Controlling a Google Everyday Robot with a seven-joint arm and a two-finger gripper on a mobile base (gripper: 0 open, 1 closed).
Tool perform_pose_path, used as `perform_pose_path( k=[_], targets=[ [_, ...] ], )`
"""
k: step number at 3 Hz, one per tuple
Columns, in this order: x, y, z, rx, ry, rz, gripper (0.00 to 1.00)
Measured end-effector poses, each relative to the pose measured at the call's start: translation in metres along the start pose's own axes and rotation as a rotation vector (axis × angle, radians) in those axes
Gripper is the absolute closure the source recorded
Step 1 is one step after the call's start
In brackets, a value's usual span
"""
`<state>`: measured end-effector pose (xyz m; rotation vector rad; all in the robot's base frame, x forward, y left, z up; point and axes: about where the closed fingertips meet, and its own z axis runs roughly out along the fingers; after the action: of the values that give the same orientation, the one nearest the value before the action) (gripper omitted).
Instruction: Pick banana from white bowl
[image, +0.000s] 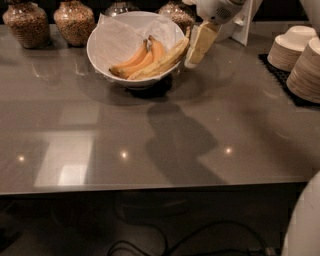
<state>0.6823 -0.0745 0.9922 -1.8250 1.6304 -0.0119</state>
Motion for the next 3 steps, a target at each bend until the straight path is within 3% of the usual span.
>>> perform_pose_path(
  k=[2, 3],
  targets=[
    [-0.015, -0.018, 0.042, -0.05, -0.077, 0.0, 0.41],
    [-0.011, -0.013, 0.06, -0.102, -0.064, -0.002, 0.43]
  ],
)
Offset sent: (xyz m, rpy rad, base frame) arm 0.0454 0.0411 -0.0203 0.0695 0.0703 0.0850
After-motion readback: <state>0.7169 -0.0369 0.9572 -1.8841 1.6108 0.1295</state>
